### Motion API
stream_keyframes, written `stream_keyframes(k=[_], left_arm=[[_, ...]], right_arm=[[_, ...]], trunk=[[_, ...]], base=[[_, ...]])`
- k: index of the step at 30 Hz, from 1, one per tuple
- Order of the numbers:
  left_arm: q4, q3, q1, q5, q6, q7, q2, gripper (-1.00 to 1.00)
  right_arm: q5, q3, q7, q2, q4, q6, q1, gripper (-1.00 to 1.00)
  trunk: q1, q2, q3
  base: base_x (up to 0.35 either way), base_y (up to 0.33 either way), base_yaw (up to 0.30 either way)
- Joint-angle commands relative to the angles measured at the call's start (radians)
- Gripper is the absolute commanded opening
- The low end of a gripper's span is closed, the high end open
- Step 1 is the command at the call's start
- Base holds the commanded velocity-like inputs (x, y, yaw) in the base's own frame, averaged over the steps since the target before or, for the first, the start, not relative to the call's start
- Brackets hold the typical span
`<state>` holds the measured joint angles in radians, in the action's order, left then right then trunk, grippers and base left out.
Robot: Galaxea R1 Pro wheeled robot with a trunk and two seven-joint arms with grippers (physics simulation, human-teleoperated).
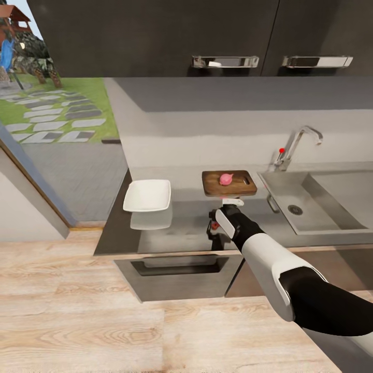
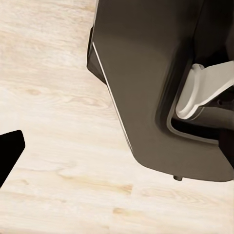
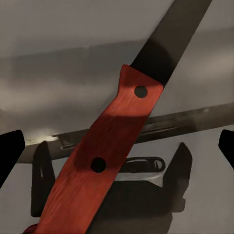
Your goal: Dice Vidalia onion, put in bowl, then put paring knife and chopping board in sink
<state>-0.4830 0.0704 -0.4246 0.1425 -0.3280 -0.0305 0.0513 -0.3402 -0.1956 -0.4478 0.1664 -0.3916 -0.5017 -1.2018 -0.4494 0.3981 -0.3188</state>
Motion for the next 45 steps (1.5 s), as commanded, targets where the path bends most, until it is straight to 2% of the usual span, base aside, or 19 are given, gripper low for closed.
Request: stream_keyframes(k=[1,19,34,35,45], left_arm=[[-0.002,0.003,-0.001,0.005,0.0,-0.003,0.001,1.0],[-0.002,0.003,-0.001,0.005,0.0,-0.003,0.001,1.0],[-0.002,0.003,0.0,0.006,0.0,-0.003,0.001,1.0],[-0.002,0.003,-0.001,0.006,0.0,-0.003,0.001,1.0],[-0.002,0.003,0.0,0.006,0.0,-0.003,0.001,1.0]], right_arm=[[-0.01,-0.008,-0.008,-0.001,-0.001,-0.004,-0.001,1.0],[-0.01,-0.008,-0.007,-0.001,-0.001,-0.005,-0.001,1.0],[-0.01,-0.008,-0.005,-0.001,-0.001,-0.006,-0.001,1.0],[-0.01,-0.008,-0.005,-0.001,-0.001,-0.006,-0.001,-1.0],[-0.011,-0.007,-0.003,-0.002,-0.001,-0.006,-0.001,-1.0]], trunk=[[-0.001,0.002,-0.003],[-0.001,0.002,-0.024],[-0.001,0.002,-0.027],[-0.001,0.002,-0.027],[-0.001,0.002,-0.029]], base=[[0.0,0.0,0.0],[0.0,0.0,0.013],[0.0,0.0,0.008],[0.0,0.0,0.0],[0.0,0.0,0.0]])
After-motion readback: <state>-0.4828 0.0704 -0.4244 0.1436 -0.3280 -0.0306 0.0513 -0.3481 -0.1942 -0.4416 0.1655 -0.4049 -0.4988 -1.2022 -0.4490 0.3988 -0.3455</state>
